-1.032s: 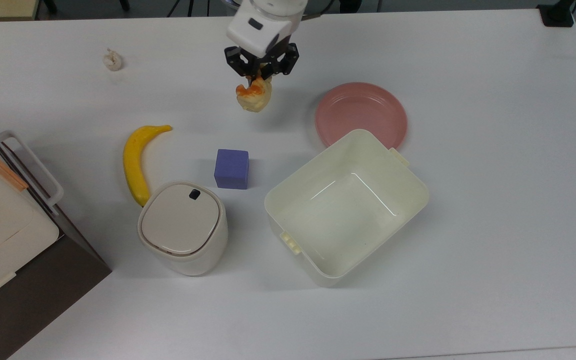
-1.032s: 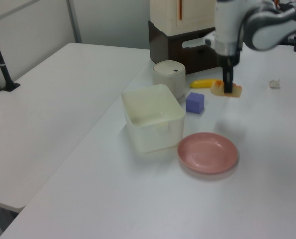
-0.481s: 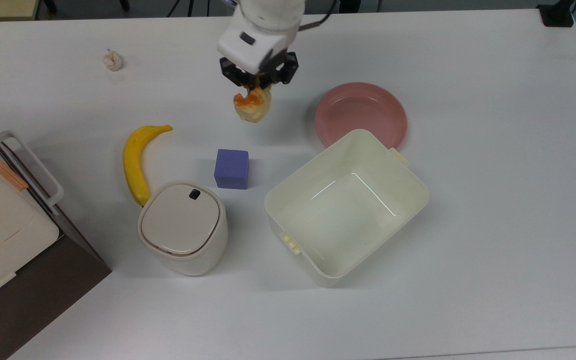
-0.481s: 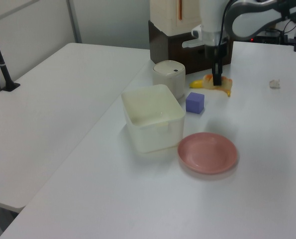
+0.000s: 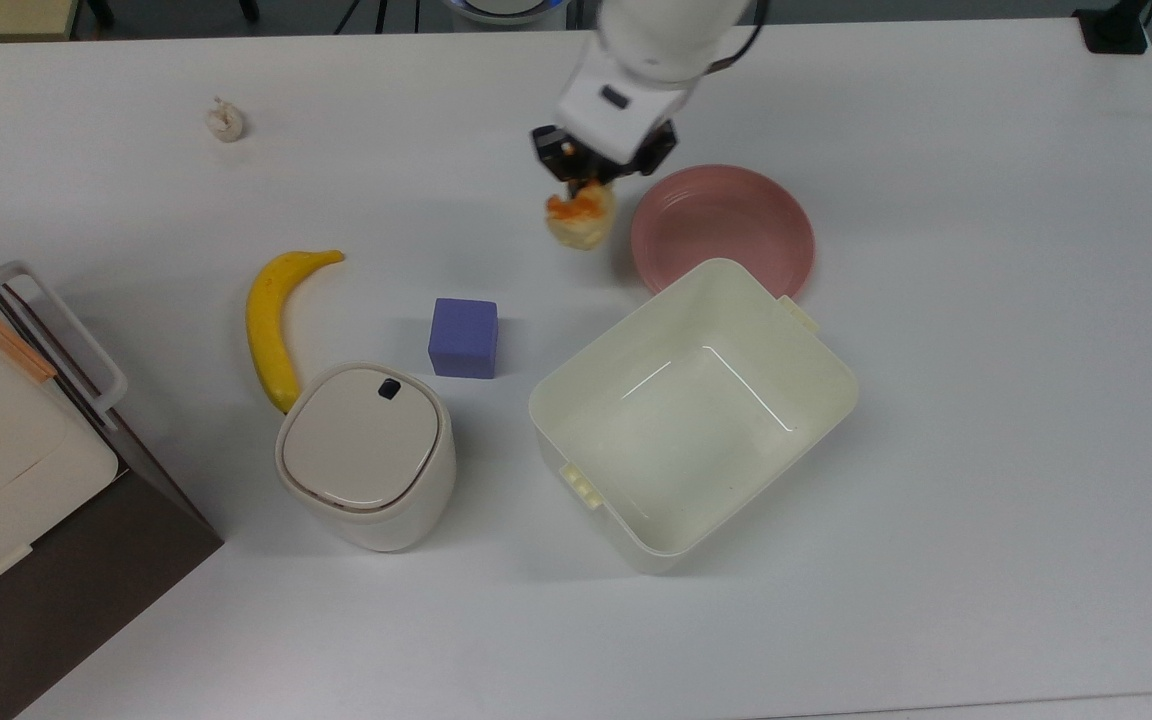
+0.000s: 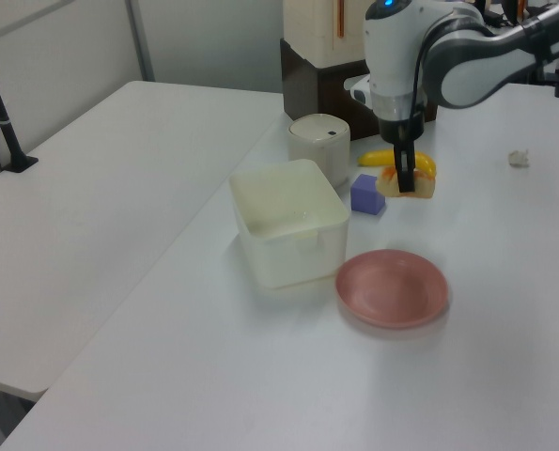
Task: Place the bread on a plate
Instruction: 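Lift the bread roll and carry it toward the pink plate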
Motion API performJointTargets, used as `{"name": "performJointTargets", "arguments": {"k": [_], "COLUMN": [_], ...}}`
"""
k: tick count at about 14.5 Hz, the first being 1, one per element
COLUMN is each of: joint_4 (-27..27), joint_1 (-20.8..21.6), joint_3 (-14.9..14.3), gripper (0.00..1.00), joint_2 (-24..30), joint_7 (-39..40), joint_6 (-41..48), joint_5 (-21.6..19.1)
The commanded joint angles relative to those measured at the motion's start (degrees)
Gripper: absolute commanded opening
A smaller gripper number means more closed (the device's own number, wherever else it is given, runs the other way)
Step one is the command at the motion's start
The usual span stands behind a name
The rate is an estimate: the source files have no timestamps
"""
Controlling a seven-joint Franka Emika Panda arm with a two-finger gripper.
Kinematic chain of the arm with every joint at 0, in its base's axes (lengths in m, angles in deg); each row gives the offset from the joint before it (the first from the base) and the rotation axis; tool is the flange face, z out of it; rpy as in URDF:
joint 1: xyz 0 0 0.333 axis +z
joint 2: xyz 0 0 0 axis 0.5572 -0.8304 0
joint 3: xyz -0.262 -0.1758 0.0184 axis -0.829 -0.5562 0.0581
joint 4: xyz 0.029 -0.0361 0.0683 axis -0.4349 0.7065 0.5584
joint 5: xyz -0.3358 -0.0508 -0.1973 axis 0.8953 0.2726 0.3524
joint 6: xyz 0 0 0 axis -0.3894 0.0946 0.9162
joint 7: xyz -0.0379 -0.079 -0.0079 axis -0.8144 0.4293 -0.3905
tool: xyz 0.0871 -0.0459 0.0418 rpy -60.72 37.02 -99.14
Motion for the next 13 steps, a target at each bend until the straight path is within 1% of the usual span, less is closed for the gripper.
{"name": "performJointTargets", "arguments": {"k": [1,3,6,8,11,13], "joint_4": [0.87,0.79,0.08,0.17,-0.35,-2.02], "joint_1": [7.26,9.55,11.58,12.02,12.11,12.03], "joint_3": [-0.48,-0.31,-0.30,0.66,1.10,2.68], "gripper": [0.00,0.00,0.00,0.00,0.00,0.00], "joint_2": [0.68,0.24,-2.57,-3.62,-6.17,-8.54], "joint_7": [-5.81,-8.10,-13.37,-15.14,-17.60,-18.92], "joint_6": [1.74,1.56,-0.10,-1.25,-2.21,-2.48], "joint_5": [1.57,1.92,2.10,2.97,3.85,4.12]}}
